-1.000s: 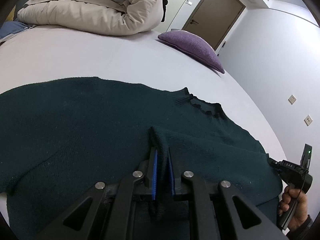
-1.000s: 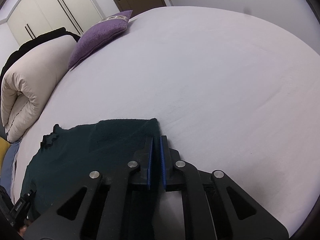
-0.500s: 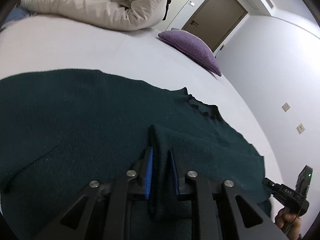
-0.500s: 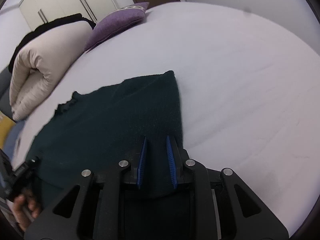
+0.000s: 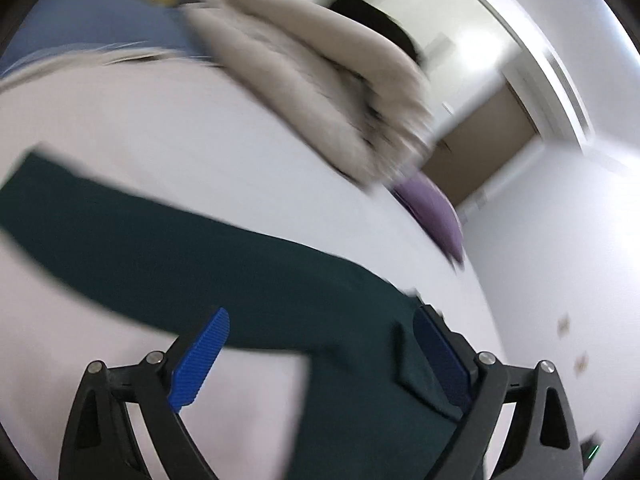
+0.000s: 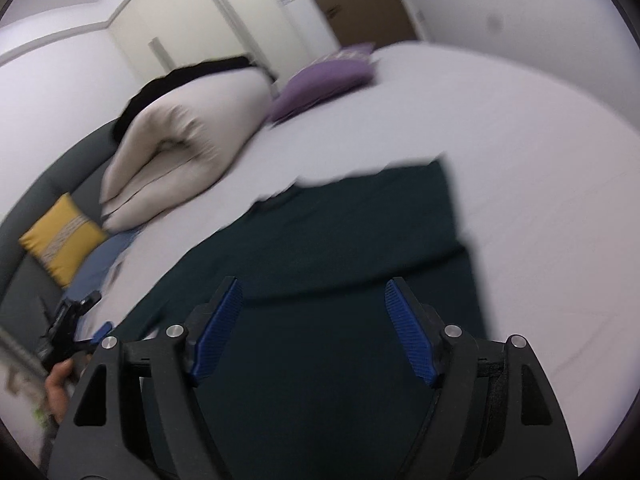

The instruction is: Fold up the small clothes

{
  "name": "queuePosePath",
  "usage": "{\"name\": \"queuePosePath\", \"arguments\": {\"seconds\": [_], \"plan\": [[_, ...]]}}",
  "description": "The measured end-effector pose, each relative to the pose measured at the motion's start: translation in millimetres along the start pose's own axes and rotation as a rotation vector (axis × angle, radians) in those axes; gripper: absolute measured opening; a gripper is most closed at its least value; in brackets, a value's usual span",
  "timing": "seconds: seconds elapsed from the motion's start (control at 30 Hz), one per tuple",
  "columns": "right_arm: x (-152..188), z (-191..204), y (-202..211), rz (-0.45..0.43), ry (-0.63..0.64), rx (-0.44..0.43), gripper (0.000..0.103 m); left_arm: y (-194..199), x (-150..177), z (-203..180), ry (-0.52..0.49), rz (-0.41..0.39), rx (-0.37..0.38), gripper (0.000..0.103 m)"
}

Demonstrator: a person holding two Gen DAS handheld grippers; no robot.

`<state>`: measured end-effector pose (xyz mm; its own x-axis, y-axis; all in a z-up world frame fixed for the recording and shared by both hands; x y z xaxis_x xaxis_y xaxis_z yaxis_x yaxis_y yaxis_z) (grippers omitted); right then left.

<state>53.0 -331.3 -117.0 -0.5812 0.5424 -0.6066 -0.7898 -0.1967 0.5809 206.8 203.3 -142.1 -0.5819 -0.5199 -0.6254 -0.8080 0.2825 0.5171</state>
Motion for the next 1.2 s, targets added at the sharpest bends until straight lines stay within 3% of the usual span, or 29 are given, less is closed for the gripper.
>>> {"name": "queuePosePath", "arguments": {"seconds": [0.13,0.23,0.33,0.5,0.57,0.63,0.7,0.8,0.97,1.1,1.2], "plan": [[55,31,-1,0.101,-0.005,-0.073,0.073,52,-5,110,0.284,-0.071,-0.047,0.088],[93,47,-5,0.155,-0.007,-0.085,0.073,66,7,159,0.437,-0.093,-0.050,0.083],[120,55,-10,0.202,-0.036,-0.097,0.073,65,12,183,0.527,-0.105,-0.027,0.076],[148,66,-9,0.219,-0.036,-0.094,0.073,42,-6,196,0.592,-0.130,0.002,0.071],[153,68,-8,0.223,-0.034,-0.090,0.073,32,-14,204,0.632,-0.133,0.014,0.057],[156,68,-13,0.229,-0.043,-0.088,0.073,20,-15,222,0.717,-0.128,0.012,0.023],[153,65,-20,0.234,-0.052,-0.085,0.073,17,-13,236,0.769,-0.122,0.006,0.010],[153,62,-28,0.244,-0.063,-0.086,0.073,22,-22,223,0.661,-0.116,-0.060,0.009],[150,50,-38,0.243,-0.107,-0.101,0.073,27,-52,157,0.408,-0.125,-0.113,0.008],[143,34,-34,0.215,-0.140,-0.108,0.073,9,-63,52,0.084,-0.080,-0.125,0.008],[134,15,-28,0.191,-0.187,-0.105,0.073,-12,-51,-32,-0.171,-0.037,-0.123,0.008]]}}
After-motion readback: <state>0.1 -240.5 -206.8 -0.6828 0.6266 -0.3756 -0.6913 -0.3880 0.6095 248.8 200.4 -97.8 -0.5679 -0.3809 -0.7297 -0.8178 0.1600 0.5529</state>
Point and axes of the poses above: each gripper's, at about its wrist camera, not at the fingertips, and y roughly against the way its jaws point, z to its left, x to its underside, the point moved 10 cm from there along -y, roughly the way its jaws point, and after that the axes turned 9 degrees about -y, right-handed, at the moved point
